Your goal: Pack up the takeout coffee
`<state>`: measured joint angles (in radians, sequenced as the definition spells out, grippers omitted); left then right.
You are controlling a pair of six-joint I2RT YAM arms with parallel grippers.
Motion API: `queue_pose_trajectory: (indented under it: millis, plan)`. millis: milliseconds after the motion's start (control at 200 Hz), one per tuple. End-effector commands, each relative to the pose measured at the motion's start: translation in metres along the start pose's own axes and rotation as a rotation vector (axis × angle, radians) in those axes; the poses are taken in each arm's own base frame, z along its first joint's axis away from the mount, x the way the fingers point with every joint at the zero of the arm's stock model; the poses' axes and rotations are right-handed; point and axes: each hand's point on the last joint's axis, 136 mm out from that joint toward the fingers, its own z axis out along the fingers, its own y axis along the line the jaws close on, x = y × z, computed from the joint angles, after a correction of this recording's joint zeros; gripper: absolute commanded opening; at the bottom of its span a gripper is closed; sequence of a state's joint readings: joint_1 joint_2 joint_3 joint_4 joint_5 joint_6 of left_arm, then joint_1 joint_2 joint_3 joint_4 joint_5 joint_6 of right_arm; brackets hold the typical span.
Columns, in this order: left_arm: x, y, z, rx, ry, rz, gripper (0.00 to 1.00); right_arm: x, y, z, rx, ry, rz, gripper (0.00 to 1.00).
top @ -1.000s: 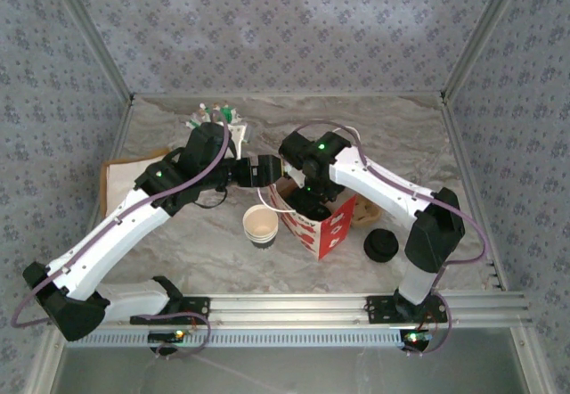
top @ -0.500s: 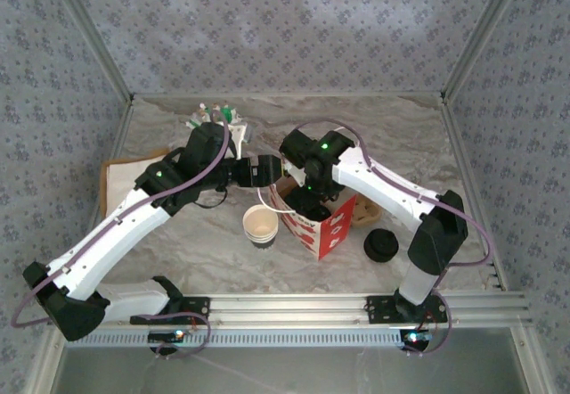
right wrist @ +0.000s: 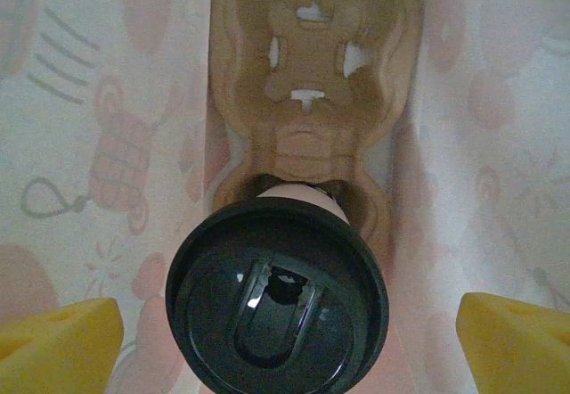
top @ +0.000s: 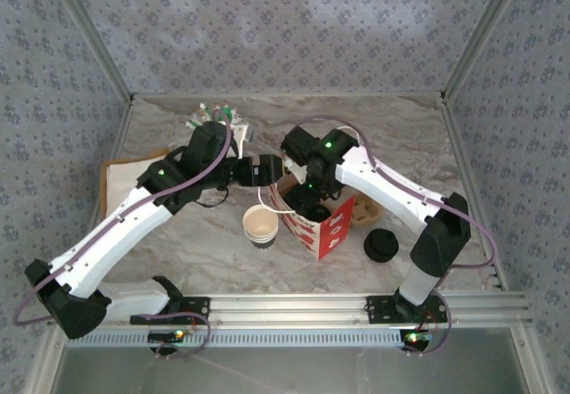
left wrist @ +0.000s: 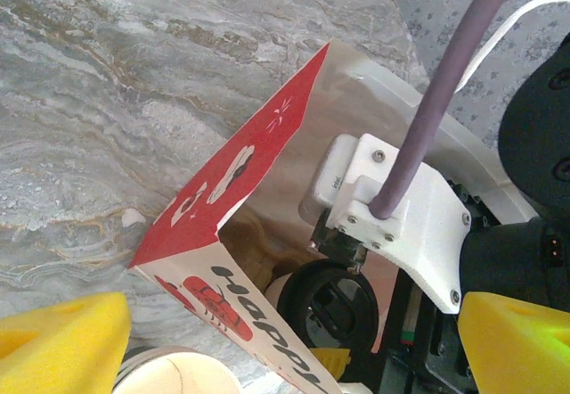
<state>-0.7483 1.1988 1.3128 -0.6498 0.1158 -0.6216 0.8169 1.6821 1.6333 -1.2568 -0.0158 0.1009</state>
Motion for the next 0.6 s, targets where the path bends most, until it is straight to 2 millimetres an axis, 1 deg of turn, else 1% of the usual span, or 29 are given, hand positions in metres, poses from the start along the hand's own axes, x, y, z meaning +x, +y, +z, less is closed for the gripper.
queue_pose_trajectory:
  millis: [0, 345, 595]
  plan:
    - [-0.012, -0.014, -0.007, 0.041, -0.034, 0.021, 0.95, 0.000, 0.006, -0.023, -0.022, -0.046, 0.012, 0.98]
    - [-0.011, -0.013, -0.009, 0.036, -0.036, 0.019, 0.95, -0.004, 0.008, -0.041, -0.045, -0.112, 0.029, 0.98]
    - [-0.012, -0.012, -0.011, 0.036, -0.044, 0.018, 0.95, -0.008, 0.010, -0.059, -0.063, -0.189, 0.033, 0.98]
